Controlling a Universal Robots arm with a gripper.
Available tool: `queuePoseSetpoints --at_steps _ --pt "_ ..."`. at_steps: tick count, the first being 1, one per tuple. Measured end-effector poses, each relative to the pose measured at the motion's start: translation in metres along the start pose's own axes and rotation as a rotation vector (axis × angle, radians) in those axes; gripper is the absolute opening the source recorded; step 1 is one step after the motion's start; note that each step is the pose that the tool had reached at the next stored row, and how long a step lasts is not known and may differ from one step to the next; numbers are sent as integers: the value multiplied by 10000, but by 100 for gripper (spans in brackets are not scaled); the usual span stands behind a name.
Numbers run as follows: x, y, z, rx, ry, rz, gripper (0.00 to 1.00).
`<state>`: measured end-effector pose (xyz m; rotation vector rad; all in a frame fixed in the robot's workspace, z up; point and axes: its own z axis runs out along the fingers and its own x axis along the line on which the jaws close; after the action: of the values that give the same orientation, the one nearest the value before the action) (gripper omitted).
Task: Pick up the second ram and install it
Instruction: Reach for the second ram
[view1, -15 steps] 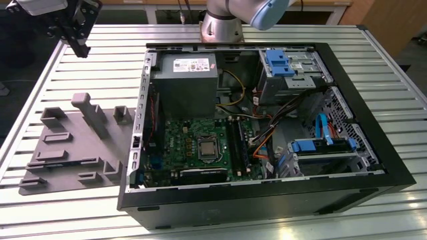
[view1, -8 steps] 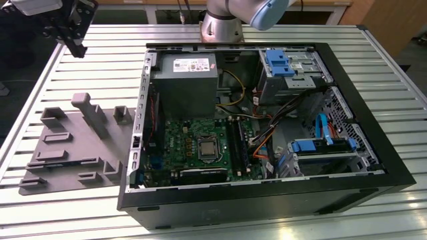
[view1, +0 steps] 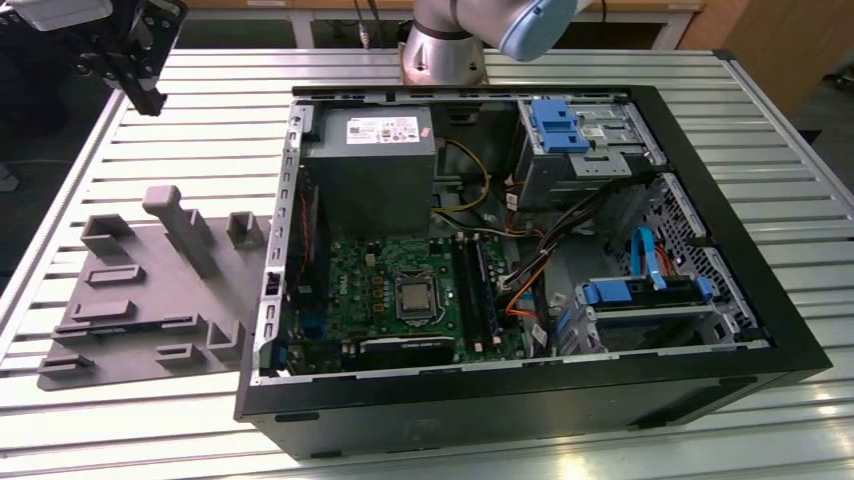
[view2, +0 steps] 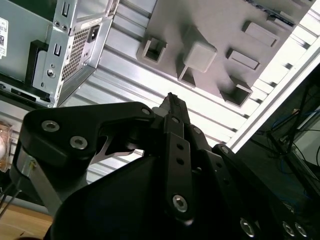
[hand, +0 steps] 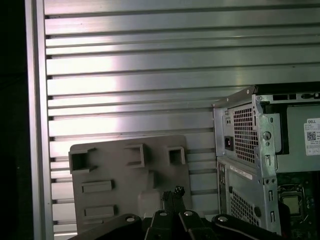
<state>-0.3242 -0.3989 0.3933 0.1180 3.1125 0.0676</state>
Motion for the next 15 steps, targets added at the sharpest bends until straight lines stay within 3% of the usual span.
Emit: queuePoseSetpoints --at_steps 15 --pt "48 -12 2 0 0 1 11"
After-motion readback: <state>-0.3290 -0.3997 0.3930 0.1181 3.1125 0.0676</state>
